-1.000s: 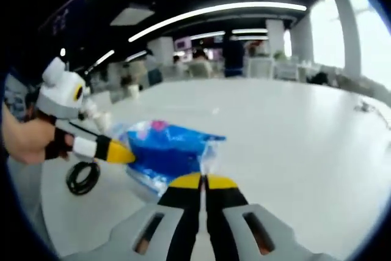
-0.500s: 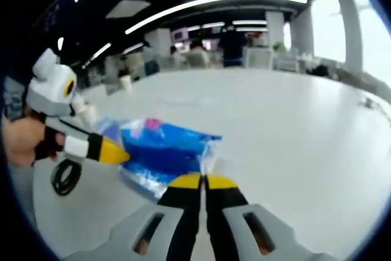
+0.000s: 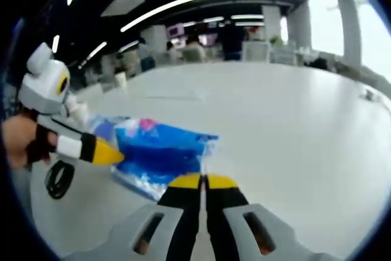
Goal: Arrange the tabletop items into an orderly group along one side of the table until the central work area is clear of visible clutter.
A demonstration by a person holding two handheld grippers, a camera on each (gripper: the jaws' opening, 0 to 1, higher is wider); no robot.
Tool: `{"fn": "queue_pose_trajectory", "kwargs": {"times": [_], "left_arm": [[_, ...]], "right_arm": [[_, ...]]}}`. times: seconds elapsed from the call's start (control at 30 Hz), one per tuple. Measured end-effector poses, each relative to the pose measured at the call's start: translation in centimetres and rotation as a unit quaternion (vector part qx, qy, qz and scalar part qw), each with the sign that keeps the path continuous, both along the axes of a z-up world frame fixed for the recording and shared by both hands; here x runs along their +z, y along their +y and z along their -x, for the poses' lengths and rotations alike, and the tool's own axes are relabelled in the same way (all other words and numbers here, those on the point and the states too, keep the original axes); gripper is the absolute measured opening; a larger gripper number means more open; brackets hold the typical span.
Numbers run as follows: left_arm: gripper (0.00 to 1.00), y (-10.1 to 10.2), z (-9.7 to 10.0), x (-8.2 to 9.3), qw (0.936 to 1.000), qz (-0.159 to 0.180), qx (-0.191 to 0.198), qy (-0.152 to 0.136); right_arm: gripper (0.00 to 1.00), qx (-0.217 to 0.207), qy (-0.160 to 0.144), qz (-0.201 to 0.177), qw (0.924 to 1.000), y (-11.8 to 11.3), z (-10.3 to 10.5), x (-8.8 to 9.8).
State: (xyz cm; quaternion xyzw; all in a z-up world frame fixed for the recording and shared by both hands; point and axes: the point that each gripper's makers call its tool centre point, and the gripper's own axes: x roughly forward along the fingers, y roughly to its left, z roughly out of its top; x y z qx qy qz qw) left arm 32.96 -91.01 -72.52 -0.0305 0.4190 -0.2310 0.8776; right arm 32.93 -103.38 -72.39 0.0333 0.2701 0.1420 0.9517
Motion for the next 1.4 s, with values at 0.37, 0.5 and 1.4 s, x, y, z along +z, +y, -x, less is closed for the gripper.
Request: {"fn": "queue_pose_trajectory", "kwargs": {"times": [0.37, 0.5, 1.4], "left_arm": [[0.05, 0.5, 0.0, 1.1, 0.9998, 0.011, 0.014, -0.003], [0.05, 0.5, -0.1, 1.1, 0.9999, 0.008, 0.013, -0.006], [0.08, 1.1, 0.0, 2.0, 0.9992, -0.011, 0.011, -0.038]], "right_arm": [[0.00, -0.030, 0.002, 0.009, 0.9995, 0.0, 0.1, 0.0], [0.00, -0.037, 0.003, 0.015, 0.9992, 0.0, 0.1, 0.0], [0.00, -0.075, 0.000, -0.001, 0.9972, -0.4, 0.3, 0.0]]}}
